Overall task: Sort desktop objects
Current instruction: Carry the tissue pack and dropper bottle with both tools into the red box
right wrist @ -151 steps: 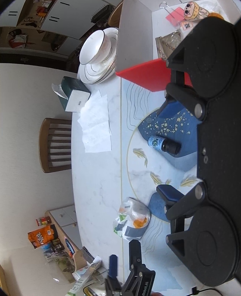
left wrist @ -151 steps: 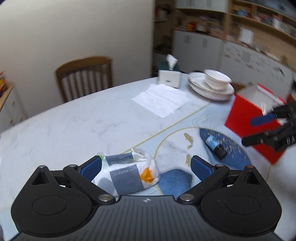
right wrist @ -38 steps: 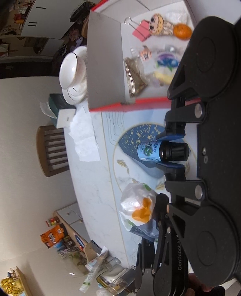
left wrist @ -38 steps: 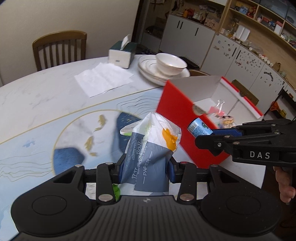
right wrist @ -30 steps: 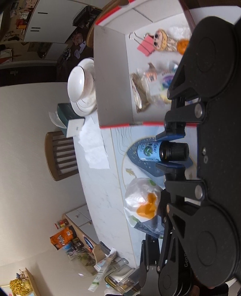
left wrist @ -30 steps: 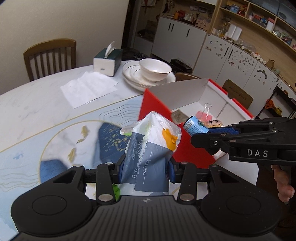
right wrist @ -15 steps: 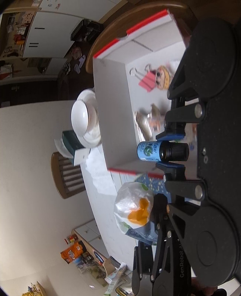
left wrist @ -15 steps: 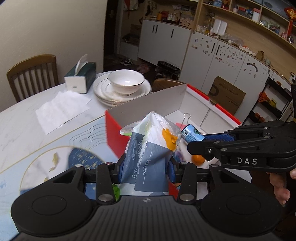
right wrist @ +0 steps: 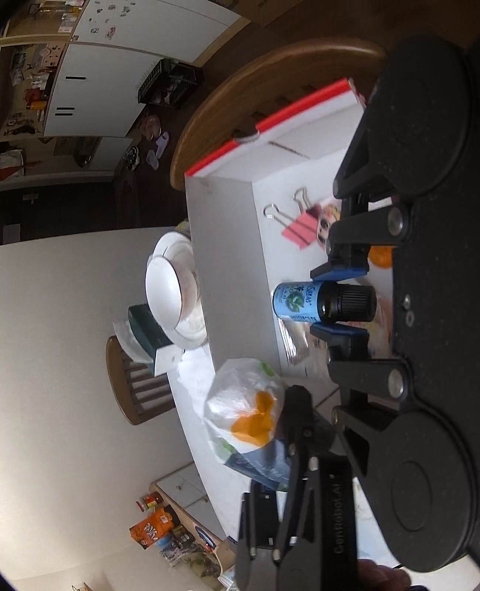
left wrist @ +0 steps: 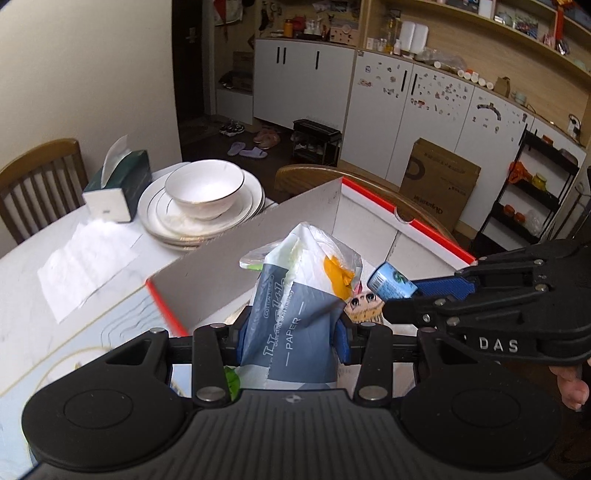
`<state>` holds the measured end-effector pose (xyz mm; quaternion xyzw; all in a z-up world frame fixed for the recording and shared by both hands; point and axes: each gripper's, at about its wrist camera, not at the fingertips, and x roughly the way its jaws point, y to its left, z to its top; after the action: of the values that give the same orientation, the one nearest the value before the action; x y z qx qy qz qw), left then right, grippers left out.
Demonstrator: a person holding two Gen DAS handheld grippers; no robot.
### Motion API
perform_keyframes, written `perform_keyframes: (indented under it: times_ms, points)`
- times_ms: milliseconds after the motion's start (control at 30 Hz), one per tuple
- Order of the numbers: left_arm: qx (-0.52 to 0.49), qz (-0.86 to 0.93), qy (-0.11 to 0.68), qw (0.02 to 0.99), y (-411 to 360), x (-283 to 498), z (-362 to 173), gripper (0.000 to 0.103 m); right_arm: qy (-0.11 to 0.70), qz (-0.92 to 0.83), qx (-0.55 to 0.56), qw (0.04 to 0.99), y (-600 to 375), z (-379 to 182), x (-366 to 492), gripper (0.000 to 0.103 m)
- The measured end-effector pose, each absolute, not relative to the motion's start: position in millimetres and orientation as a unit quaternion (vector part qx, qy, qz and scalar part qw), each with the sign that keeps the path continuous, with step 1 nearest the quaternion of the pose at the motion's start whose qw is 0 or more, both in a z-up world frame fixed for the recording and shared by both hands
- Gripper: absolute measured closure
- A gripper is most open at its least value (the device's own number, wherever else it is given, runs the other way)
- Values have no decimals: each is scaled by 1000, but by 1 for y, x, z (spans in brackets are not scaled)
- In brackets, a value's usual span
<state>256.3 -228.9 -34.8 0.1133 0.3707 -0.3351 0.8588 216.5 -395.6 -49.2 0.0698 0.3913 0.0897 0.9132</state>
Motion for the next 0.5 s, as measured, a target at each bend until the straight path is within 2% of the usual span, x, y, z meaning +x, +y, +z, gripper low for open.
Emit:
perform_keyframes:
  times_ms: [500]
  points:
    - [171, -333, 410, 832, -281, 313, -66, 62, 429, 101, 55, 896, -410, -73, 243, 80]
